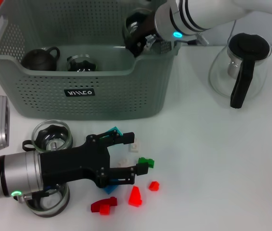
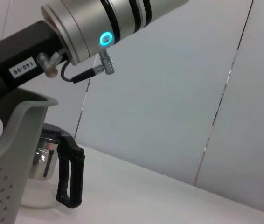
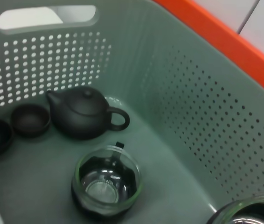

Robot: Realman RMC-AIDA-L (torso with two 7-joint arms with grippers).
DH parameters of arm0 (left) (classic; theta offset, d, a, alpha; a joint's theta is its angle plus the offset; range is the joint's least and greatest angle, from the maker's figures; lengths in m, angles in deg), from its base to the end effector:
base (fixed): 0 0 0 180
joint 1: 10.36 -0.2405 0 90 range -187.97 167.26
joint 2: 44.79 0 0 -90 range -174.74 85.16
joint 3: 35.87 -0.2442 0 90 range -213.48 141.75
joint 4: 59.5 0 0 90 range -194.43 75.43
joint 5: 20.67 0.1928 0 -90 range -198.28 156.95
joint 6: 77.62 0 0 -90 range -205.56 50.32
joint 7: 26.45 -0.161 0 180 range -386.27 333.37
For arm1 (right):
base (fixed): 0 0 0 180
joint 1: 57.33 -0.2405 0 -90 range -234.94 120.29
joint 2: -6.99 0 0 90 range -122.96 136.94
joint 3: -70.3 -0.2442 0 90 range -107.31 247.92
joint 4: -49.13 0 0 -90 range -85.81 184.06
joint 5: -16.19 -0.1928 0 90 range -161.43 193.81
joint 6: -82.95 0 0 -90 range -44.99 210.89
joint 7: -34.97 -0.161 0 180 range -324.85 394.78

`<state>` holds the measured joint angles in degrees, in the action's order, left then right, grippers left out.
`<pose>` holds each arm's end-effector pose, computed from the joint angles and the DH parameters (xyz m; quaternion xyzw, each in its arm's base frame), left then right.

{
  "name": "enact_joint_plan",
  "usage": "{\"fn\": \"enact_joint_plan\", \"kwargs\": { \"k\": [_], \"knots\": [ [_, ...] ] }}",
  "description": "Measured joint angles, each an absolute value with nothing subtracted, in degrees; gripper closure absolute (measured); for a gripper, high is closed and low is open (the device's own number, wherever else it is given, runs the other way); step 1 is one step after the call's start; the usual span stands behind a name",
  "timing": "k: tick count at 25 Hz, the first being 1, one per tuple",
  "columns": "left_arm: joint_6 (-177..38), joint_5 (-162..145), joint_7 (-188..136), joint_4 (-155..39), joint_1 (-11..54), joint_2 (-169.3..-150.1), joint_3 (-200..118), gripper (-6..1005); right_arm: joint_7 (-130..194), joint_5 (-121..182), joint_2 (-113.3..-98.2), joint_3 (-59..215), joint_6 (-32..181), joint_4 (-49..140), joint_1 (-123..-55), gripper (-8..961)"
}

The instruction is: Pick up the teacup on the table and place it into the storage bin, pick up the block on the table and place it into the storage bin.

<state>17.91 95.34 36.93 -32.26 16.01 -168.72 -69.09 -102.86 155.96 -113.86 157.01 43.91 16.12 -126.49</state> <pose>-0.2329 0.2614 -0.0543 -0.9206 -0.1942 -0.3272 0.0881 0.0536 0.4551 -0.0938 -0.9461 0.1136 -0.0511 0.2990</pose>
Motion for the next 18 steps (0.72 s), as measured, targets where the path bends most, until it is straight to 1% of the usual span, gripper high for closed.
{"fn": "enact_joint_plan", "kwargs": {
  "k": [18],
  "knots": [
    [17.82, 95.77, 36.89, -32.26, 15.72, -168.72, -69.09, 123, -104.16, 155.98, -113.79, 157.93, 41.64, 15.79, -126.33, 883]
  ]
}}
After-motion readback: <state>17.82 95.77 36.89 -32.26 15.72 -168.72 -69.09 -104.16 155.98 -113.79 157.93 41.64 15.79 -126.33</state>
